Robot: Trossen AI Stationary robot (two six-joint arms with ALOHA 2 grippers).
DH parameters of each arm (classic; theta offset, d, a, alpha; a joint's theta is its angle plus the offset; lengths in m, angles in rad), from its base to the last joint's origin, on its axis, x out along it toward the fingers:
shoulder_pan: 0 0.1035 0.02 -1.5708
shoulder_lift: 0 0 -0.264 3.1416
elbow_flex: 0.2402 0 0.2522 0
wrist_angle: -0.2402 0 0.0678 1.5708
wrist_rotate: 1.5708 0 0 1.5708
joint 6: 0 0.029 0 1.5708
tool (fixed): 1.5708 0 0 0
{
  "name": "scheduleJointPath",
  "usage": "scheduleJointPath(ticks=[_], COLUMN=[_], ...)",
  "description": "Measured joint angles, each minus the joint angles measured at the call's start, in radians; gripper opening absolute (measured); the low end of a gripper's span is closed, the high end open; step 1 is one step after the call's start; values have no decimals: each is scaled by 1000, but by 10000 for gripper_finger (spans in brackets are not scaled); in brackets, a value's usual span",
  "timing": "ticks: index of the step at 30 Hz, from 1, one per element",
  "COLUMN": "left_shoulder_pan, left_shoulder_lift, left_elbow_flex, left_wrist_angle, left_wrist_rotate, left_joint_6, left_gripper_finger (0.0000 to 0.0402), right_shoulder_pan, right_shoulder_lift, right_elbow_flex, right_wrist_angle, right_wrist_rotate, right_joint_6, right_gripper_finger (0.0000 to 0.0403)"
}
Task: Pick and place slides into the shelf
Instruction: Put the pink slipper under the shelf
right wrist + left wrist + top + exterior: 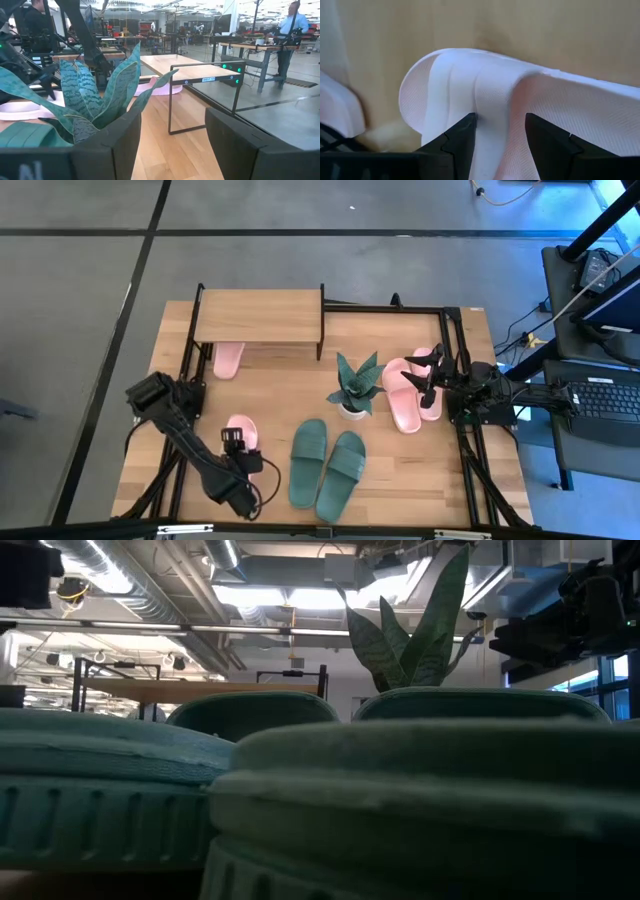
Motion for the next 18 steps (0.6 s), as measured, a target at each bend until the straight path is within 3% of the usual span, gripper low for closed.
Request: scheduleJointPath(ticks=[10, 18], left_shoulder_pan=[27, 31], left_shoulder_lift=[0, 0], left_elbow_flex=[0, -2], left_wrist_angle=[-24, -81], left_wrist_rotate=[6, -13], left_joint_6=[3, 5], left_gripper_finger=[160, 84], right_shoulder_pan=[0, 0], right_shoulder_lift=[0, 0], right_elbow_flex=[0, 0], right_wrist_angle=[0, 0], right_wrist_rotate=[0, 0], right_joint_6=[0, 0], right_gripper_finger=[221, 221])
